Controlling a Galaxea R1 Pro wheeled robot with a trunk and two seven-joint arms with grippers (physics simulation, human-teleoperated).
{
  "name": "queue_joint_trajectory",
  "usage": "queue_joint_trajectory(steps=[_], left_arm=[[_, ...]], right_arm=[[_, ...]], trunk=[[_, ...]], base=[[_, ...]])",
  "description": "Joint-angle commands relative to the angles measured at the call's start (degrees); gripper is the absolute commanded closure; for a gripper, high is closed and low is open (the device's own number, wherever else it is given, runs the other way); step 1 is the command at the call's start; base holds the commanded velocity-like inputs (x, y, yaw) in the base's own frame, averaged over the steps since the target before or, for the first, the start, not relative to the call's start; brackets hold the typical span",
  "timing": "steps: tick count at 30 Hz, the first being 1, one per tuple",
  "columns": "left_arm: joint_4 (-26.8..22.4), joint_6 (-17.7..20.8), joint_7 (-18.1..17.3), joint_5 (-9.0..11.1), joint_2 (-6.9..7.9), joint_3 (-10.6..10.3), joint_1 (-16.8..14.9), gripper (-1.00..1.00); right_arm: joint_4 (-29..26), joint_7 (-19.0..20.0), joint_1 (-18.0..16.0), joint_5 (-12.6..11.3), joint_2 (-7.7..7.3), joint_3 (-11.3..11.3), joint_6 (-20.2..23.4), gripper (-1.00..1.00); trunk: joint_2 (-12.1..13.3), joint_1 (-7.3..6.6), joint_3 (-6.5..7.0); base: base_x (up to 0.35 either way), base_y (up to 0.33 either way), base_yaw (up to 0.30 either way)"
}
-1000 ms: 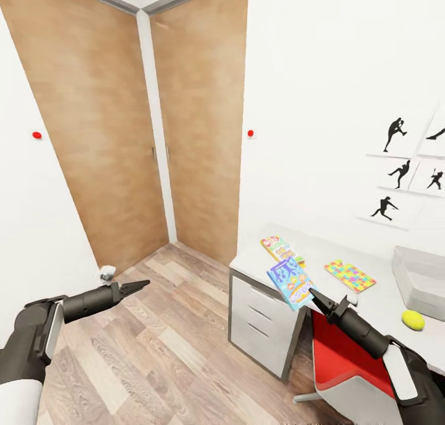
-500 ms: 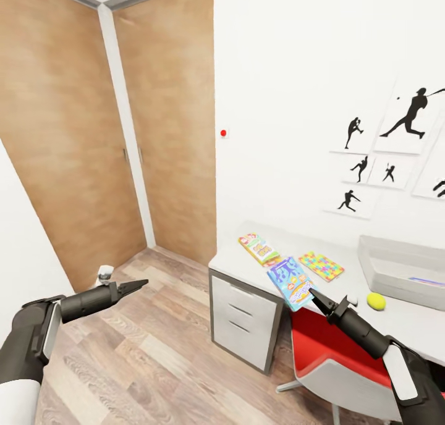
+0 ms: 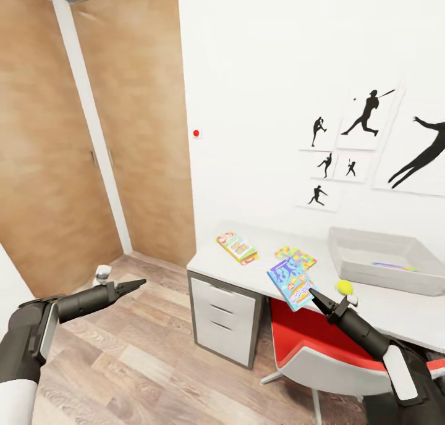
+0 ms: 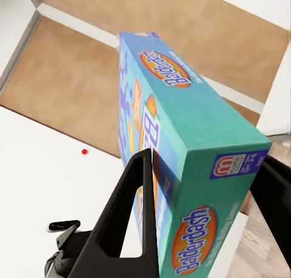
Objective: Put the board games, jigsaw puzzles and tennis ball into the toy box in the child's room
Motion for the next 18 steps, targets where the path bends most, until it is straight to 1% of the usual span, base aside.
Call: queue_joint_trajectory(steps=[1,18], left_arm=[[0.0,0.6,-0.4,-0.2,0.03,0.1,0.0,-1.00],[0.0,0.5,-0.4,-0.2,0.33,0.1,0.0,-1.00]], right_arm=[[0.0,0.1,-0.1,-0.3,0.01,0.0,0.4,1.00],[0.0,0.1,-0.1,-0.3,0.01,0.0,0.4,1.00]], trunk=[[-0.1,0.04,-0.13],[-0.1,0.04,-0.13]], base=[[0.000,0.000,-0.259],[0.000,0.000,-0.259]])
